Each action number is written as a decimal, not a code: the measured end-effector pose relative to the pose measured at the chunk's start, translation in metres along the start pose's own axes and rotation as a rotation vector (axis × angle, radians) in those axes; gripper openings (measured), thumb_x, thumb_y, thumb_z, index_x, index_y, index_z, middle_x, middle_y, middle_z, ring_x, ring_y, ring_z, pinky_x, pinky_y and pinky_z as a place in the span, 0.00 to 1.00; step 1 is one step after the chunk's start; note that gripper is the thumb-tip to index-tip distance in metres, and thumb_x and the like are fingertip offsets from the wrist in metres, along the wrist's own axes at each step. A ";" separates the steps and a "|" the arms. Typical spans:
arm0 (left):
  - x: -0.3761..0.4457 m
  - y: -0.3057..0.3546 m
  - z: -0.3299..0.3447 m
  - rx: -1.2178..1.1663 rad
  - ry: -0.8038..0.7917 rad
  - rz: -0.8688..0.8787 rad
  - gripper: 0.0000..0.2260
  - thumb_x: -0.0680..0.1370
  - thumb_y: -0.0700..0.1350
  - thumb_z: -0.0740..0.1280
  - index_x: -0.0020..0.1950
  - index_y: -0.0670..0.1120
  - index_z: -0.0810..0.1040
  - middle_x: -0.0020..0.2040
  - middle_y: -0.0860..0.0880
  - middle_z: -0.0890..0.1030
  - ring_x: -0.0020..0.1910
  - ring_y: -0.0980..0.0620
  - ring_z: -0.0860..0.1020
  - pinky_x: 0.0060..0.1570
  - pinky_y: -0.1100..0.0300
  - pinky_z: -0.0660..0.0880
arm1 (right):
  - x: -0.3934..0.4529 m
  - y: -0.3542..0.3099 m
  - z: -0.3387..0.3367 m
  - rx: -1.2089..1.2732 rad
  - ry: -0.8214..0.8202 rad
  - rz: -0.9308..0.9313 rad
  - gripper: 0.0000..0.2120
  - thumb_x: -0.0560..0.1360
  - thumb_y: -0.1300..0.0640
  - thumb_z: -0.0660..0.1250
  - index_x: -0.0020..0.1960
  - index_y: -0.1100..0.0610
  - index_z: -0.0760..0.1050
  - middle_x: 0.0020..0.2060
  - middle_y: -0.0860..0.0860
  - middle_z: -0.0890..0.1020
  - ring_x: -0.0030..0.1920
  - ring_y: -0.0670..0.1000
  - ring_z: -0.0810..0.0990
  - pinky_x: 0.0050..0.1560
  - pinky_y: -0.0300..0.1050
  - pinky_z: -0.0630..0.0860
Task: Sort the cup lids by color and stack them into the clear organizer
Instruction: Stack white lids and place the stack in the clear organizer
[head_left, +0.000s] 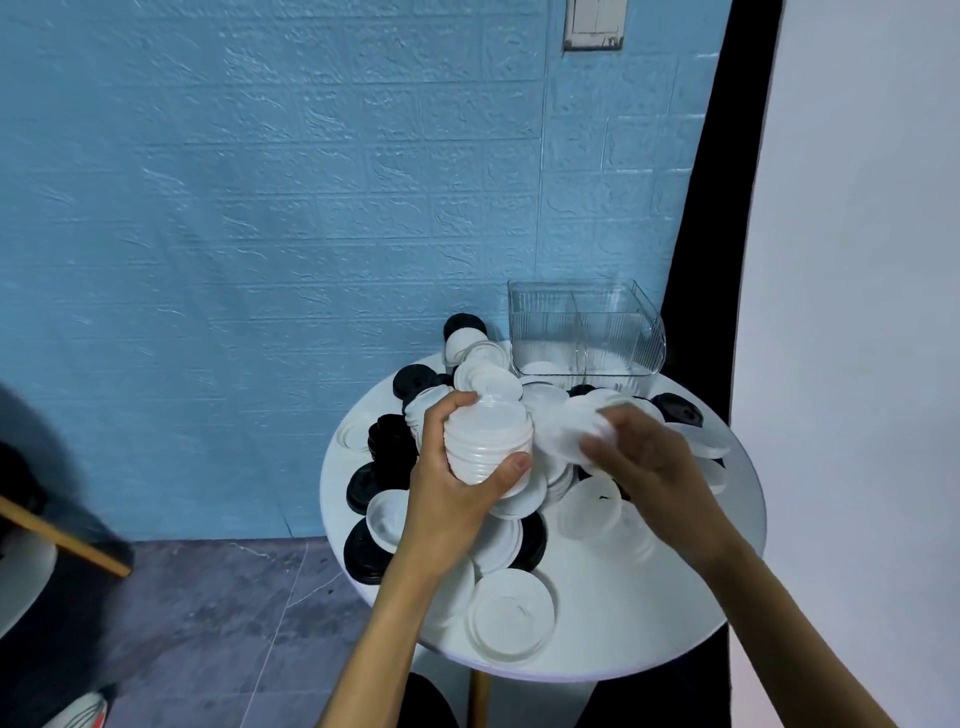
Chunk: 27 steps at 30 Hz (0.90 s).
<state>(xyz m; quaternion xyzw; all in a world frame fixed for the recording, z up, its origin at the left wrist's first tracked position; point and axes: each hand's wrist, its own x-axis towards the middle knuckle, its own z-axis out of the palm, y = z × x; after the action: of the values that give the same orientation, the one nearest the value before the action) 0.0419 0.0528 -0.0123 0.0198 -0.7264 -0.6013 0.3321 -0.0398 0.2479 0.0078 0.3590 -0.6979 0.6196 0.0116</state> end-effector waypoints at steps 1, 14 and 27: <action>0.000 0.000 0.000 -0.006 -0.001 -0.001 0.29 0.65 0.55 0.77 0.63 0.59 0.71 0.58 0.69 0.77 0.57 0.64 0.76 0.54 0.73 0.71 | 0.007 -0.006 0.003 0.102 0.053 0.008 0.04 0.78 0.58 0.70 0.48 0.60 0.78 0.39 0.49 0.81 0.40 0.46 0.78 0.42 0.37 0.75; 0.000 0.003 0.001 0.105 -0.023 -0.005 0.43 0.63 0.60 0.79 0.73 0.69 0.63 0.70 0.66 0.73 0.68 0.62 0.73 0.66 0.59 0.72 | 0.063 -0.021 0.054 0.226 0.174 0.335 0.05 0.79 0.59 0.70 0.54 0.56 0.82 0.30 0.42 0.80 0.29 0.39 0.76 0.32 0.32 0.70; -0.002 0.007 -0.021 0.134 0.064 -0.006 0.32 0.66 0.52 0.82 0.64 0.63 0.70 0.61 0.66 0.77 0.61 0.62 0.76 0.56 0.70 0.73 | -0.014 -0.008 0.058 -0.036 0.134 0.088 0.16 0.72 0.38 0.70 0.57 0.42 0.77 0.51 0.44 0.80 0.50 0.43 0.81 0.47 0.32 0.76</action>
<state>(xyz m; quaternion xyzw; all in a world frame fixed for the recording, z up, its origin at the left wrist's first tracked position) 0.0570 0.0373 -0.0054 0.0635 -0.7540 -0.5515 0.3513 -0.0001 0.2045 -0.0055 0.2855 -0.7217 0.6295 0.0373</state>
